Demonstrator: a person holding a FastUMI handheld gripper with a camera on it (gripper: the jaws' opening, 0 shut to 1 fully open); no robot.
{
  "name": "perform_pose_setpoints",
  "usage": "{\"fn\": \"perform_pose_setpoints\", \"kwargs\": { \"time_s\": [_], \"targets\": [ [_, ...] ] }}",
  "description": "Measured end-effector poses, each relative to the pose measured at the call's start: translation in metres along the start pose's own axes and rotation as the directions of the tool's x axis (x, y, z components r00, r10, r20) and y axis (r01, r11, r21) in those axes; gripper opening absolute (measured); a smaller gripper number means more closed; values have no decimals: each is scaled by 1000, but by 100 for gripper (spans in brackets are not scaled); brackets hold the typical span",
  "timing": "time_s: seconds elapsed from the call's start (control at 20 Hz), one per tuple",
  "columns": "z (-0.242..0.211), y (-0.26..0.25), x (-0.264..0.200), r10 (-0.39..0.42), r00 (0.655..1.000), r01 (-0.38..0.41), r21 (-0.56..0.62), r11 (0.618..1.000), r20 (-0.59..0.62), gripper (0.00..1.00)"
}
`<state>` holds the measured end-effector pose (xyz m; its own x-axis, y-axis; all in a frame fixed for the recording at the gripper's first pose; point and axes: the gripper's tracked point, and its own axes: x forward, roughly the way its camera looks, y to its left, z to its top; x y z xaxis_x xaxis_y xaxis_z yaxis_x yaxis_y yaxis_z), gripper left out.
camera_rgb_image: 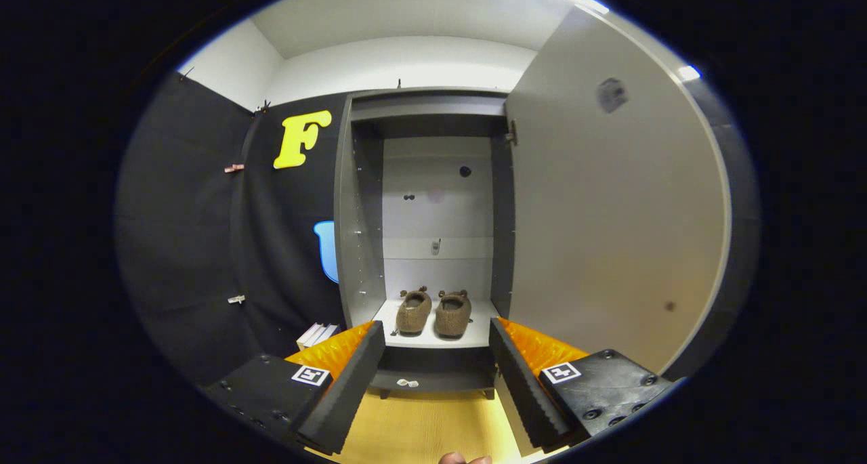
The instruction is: Open the shoe cabinet door, grab the shoes and put them into the shoe cabinet, then close the shoe cabinet door.
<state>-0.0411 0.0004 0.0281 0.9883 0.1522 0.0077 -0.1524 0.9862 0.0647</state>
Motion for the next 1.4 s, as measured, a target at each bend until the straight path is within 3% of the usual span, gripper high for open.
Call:
{"fn": "perform_pose_setpoints", "kwargs": {
  "time_s": [0.3, 0.55, 0.7, 0.95, 1.2, 1.4],
  "targets": [
    [-1, -59, -109, -39, 999, 39, 12, 999, -22, 98],
    [-4, -161, -153, -219, 974, 220, 7, 975, -64, 98],
    [-7, -227, -144, -317, 946, 314, -45, 948, -70, 97],
    [-7, -284, -90, -335, 937, 339, 23, 941, -96, 98],
    [-12, -277, -40, -293, 950, 296, 13, 955, -105, 98],
    [-15, -263, -40, -280, 954, 285, 35, 958, -110, 96]
  ]
}}
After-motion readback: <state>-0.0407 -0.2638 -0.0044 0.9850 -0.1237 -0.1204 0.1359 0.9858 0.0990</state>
